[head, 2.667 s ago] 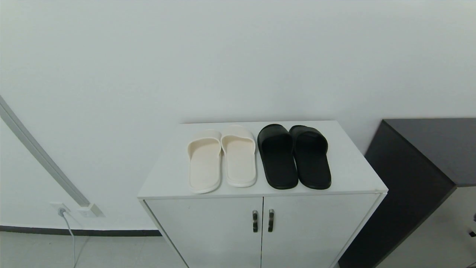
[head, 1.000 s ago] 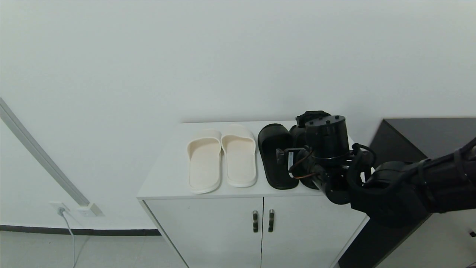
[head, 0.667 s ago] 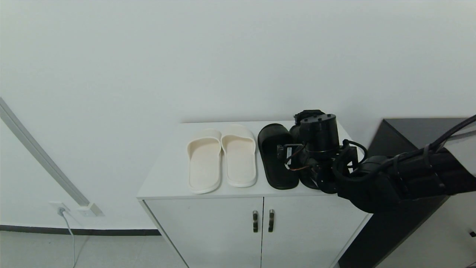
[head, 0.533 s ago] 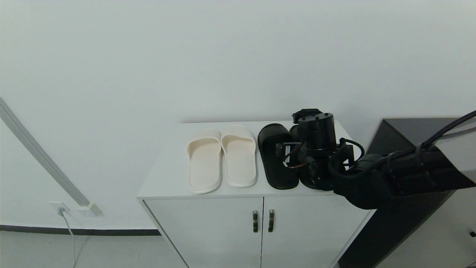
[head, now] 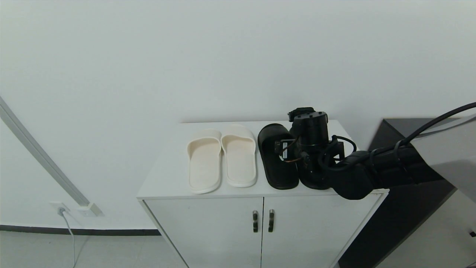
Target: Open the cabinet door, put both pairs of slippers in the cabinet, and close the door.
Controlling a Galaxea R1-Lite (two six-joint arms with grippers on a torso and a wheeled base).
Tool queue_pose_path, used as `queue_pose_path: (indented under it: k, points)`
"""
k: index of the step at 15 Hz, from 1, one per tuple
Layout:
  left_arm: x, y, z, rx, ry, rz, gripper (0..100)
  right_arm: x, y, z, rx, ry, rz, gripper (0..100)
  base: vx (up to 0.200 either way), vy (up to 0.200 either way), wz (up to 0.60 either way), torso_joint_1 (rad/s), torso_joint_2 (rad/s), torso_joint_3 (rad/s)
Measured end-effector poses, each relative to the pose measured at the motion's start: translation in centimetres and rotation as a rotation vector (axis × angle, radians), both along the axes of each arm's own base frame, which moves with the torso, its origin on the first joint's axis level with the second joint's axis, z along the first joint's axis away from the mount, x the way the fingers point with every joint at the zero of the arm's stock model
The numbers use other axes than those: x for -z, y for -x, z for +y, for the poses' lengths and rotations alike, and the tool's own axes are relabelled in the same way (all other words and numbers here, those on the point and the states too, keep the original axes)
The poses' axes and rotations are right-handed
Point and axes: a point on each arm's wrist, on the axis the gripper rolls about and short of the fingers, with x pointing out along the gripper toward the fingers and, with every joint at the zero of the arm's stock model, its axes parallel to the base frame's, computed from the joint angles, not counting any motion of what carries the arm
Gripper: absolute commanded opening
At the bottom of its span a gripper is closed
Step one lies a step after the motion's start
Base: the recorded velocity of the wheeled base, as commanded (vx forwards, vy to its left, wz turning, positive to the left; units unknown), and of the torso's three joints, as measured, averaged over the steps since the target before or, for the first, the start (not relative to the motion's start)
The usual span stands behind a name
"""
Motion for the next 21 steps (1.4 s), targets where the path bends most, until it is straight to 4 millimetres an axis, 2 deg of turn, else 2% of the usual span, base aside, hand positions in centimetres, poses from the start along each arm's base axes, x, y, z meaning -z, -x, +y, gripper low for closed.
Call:
queue_pose_path:
  k: [8, 12, 15, 18, 21]
  points:
    - [0.0, 0.0, 0.0, 0.001, -0.001, 0.000, 0, 0.3, -0.2, 0.1, 0.001, 0.007, -0.002, 0, 0.000, 0.000, 0.00, 0.000, 0.00, 0.000]
    - [0.0, 0.0, 0.0, 0.001, -0.002, 0.000, 0, -0.9, 0.7, -0.1, -0.009, 0.005, -0.017, 0, 0.000, 0.000, 0.00, 0.000, 0.00, 0.000]
    - [0.0, 0.0, 0.0, 0.003, 0.000, 0.000, 0, -1.7, 3.1, -0.6, -0.070, 0.040, -0.010, 0, 0.000, 0.000, 0.00, 0.000, 0.00, 0.000]
    - [0.0, 0.0, 0.0, 0.004, 0.000, 0.000, 0, -2.8, 7.4, -1.6, -0.240, 0.043, 0.007, 0, 0.000, 0.000, 0.00, 0.000, 0.00, 0.000]
    - [0.0, 0.0, 0.0, 0.004, 0.000, 0.000, 0, -3.4, 12.1, -3.5, -0.483, 0.029, 0.040, 0, 0.000, 0.000, 0.00, 0.000, 0.00, 0.000]
